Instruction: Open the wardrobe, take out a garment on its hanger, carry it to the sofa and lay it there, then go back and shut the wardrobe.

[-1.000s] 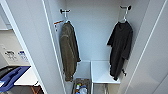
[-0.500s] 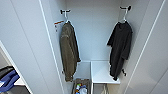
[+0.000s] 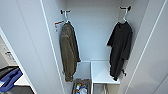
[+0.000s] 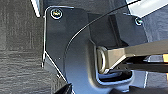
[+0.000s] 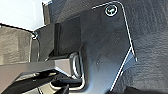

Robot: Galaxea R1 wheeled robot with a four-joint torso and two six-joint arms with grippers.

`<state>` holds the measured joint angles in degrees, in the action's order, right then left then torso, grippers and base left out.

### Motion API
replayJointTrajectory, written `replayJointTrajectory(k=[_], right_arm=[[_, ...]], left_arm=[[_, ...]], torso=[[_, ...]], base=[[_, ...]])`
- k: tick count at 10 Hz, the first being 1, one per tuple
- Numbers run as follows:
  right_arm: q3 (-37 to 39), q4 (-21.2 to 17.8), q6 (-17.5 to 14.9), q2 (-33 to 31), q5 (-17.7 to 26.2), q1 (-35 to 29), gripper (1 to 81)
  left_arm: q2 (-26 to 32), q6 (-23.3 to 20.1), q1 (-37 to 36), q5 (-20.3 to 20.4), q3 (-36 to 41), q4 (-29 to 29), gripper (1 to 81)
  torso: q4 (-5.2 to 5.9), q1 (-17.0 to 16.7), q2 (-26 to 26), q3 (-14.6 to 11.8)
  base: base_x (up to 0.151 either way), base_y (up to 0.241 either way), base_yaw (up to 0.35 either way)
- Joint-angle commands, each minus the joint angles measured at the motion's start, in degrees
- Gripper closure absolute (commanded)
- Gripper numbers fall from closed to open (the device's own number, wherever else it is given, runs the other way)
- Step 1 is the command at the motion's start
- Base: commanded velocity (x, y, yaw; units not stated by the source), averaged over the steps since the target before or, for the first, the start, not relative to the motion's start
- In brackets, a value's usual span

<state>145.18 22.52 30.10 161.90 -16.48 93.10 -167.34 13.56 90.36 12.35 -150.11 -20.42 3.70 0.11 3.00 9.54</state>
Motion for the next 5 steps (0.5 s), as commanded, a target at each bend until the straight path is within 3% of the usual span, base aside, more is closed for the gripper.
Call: replayJointTrajectory(k=[1, 5], right_arm=[[11.06, 1.04, -0.22, 8.10, 3.21, 0.91, 1.0], [13.71, 1.04, -0.30, 14.08, 7.34, 1.17, 1.0]], left_arm=[[-3.61, -0.46, -0.75, -4.61, -5.71, -1.03, 1.0], [-5.90, -1.87, -0.66, -7.07, -6.33, -1.02, 1.0]], torso=[[0.00, 0.00, 0.00, 0.00], [0.00, -0.02, 0.02, -0.02]], base=[[0.000, 0.000, 0.000], [0.000, 0.000, 0.000]])
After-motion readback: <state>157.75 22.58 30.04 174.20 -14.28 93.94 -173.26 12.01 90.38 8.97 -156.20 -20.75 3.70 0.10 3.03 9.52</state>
